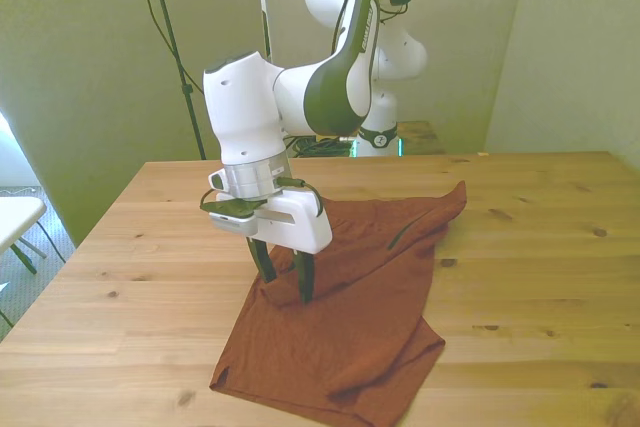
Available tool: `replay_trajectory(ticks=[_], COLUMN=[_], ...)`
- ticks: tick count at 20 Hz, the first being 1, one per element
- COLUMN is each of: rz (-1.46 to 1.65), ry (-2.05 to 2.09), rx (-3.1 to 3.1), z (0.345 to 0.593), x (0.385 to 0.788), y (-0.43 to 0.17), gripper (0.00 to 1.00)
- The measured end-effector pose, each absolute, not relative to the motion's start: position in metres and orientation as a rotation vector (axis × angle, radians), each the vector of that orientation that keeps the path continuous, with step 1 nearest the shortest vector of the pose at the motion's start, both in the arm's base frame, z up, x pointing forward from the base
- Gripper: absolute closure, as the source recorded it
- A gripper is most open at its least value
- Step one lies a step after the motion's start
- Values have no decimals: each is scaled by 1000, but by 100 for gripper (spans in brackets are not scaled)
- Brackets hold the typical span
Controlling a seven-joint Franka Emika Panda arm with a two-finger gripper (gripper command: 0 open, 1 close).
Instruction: Unfold the shorts
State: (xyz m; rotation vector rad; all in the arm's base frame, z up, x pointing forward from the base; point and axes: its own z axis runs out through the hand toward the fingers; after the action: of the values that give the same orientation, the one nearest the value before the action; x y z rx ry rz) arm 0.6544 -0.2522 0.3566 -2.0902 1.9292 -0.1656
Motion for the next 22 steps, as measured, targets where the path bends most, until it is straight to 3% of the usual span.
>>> replay_trajectory(ticks=[12,22], rz=[-155,-203], ry=[1916,1754], rx=[-2084,-2123], z=[356,423], x=[659,698], y=[-246,-170], gripper=[100,100])
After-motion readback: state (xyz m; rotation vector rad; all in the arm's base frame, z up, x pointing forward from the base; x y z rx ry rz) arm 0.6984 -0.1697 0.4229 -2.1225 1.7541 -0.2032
